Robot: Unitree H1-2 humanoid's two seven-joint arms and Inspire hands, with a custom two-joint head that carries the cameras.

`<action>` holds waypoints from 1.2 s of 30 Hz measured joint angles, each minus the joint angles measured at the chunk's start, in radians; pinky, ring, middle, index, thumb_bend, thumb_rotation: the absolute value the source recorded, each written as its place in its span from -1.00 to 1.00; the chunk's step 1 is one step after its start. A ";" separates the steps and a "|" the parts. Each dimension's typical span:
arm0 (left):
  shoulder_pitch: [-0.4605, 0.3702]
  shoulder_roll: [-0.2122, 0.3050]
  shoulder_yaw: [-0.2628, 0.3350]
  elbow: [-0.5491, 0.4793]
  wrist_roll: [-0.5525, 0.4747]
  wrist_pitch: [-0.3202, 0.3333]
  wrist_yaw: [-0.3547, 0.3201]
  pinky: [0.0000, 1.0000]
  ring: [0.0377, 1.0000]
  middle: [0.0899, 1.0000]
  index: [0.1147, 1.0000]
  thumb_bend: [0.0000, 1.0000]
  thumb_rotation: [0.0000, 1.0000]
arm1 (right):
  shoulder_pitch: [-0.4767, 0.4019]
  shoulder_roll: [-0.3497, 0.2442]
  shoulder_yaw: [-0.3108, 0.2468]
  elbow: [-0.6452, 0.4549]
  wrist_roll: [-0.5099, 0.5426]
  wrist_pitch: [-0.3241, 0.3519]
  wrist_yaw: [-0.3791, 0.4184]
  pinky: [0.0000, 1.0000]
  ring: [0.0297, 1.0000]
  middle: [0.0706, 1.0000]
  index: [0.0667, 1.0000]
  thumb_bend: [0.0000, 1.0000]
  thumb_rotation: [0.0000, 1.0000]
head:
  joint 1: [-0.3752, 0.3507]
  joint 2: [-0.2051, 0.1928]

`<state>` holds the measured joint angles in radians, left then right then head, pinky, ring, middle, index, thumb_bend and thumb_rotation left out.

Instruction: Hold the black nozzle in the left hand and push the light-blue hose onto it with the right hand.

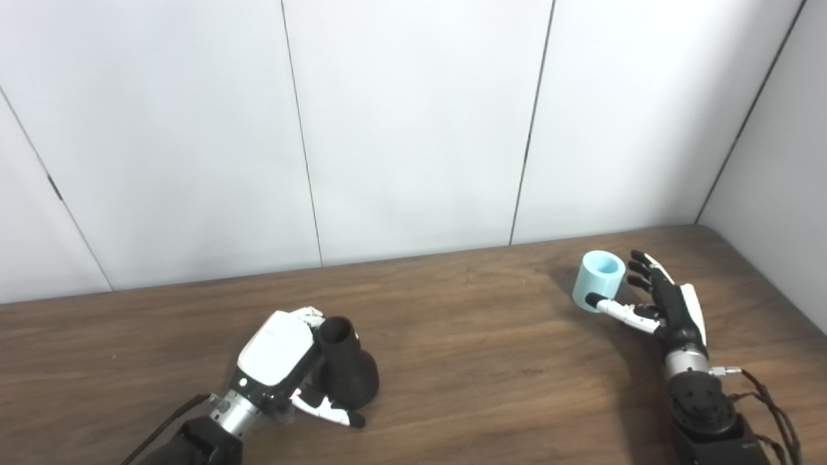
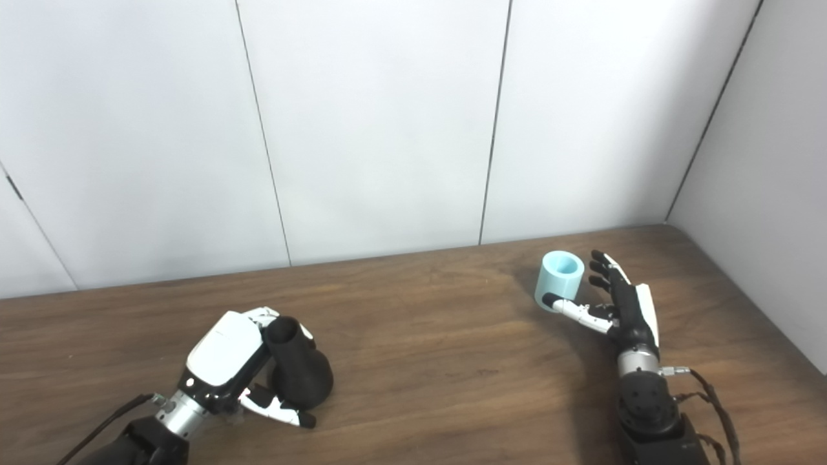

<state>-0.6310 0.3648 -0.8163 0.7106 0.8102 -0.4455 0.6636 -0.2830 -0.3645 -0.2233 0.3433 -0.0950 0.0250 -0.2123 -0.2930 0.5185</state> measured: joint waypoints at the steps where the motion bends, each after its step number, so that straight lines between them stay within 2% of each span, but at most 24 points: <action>1: 0.002 0.002 0.001 -0.005 0.000 0.000 -0.002 0.31 -0.15 -0.22 -0.08 0.00 -1.00 | -0.001 0.000 0.001 0.001 0.000 0.000 0.002 0.53 0.64 0.71 0.76 0.80 -0.36 | 0.000 0.000; 7: 0.010 0.012 0.003 -0.026 0.003 0.000 -0.007 0.30 -0.14 -0.16 -0.12 0.01 -1.00 | -0.009 -0.003 0.008 0.007 -0.004 -0.001 0.005 0.50 0.60 0.66 0.72 0.82 -0.38 | 0.015 -0.006; 10: 0.010 0.012 0.004 -0.026 0.003 0.000 -0.007 0.31 -0.15 -0.16 -0.12 0.01 -1.00 | -0.013 -0.004 0.008 0.011 -0.002 -0.002 0.007 0.50 0.60 0.65 0.72 0.81 -0.48 | 0.020 -0.009; 14: 0.011 0.013 0.004 -0.026 0.003 0.000 -0.007 0.32 -0.17 -0.16 -0.10 0.01 -1.00 | -0.013 -0.002 0.002 0.011 0.012 0.001 0.012 0.52 0.61 0.65 0.70 0.74 -0.55 | 0.025 0.011; 23: 0.026 0.019 0.029 -0.045 0.012 0.000 -0.021 0.31 -0.15 -0.19 -0.09 0.01 -1.00 | -0.020 -0.001 0.002 0.013 0.034 0.003 0.024 0.45 0.56 0.61 0.65 0.81 -0.53 | 0.034 0.012; 29: 0.028 0.020 0.033 -0.048 0.013 0.000 -0.024 0.32 -0.14 -0.20 -0.09 0.01 -1.00 | -0.022 0.000 0.003 0.014 0.035 0.003 0.026 0.45 0.56 0.61 0.66 0.82 -0.55 | 0.040 -0.003; 36: 0.029 0.020 0.035 -0.048 0.015 0.000 -0.026 0.32 -0.16 -0.15 -0.10 0.01 -1.00 | -0.035 0.000 0.003 0.032 0.042 0.002 0.028 0.46 0.56 0.60 0.63 0.81 -0.65 | 0.040 -0.002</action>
<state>-0.6022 0.3846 -0.7811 0.6624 0.8251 -0.4454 0.6375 -0.3185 -0.3641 -0.2203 0.3755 -0.0533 0.0269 -0.1844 -0.2531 0.5170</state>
